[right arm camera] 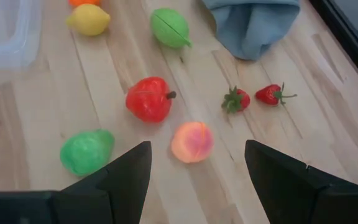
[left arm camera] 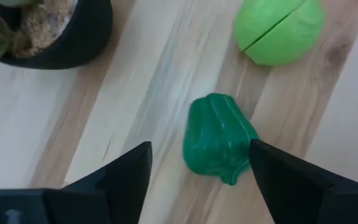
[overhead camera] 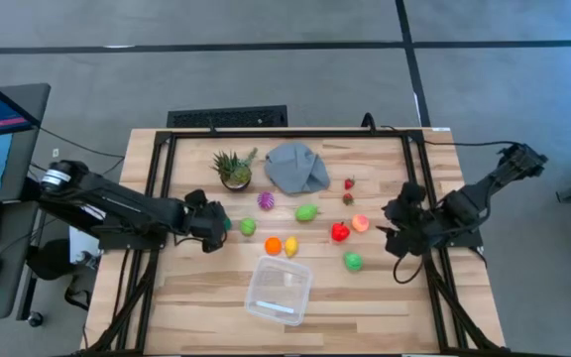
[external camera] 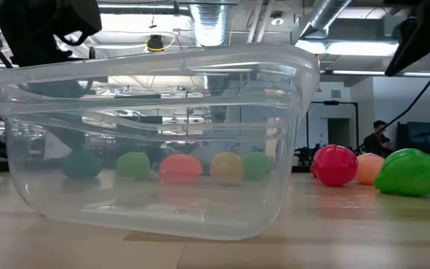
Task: Pick and placing Produce into tupperware
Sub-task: Put the bell pepper into the transparent bin
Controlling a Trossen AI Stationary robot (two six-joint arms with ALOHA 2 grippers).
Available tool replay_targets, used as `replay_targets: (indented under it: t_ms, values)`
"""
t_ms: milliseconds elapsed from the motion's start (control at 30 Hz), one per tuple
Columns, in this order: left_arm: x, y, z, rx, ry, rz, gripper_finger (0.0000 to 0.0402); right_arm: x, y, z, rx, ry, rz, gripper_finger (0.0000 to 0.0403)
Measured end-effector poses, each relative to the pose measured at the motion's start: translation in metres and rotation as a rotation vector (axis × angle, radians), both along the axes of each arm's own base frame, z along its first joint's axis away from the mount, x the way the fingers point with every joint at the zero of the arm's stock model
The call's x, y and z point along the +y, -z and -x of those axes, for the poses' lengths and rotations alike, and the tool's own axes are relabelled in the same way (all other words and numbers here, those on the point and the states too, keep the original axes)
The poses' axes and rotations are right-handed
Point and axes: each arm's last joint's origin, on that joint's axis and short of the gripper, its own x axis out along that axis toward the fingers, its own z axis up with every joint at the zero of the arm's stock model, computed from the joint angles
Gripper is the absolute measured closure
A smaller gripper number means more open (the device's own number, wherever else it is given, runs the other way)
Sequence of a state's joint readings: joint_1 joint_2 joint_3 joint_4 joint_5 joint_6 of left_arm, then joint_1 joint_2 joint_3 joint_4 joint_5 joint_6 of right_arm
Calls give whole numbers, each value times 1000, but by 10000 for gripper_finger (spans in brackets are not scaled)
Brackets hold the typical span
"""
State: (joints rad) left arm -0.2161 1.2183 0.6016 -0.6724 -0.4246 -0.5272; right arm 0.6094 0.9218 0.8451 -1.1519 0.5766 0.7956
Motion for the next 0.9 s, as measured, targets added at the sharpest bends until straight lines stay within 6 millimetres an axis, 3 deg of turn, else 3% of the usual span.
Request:
replay_targets:
  t_ms: [267, 900]
  values:
    - [-3, 8, -9, 15, 47, 8, 90, 6, 4, -3, 2, 8, 25, 121]
    - [8, 16, -22, 23, 76, 106, 86, 8, 5, -5, -12, 20, 39, 121]
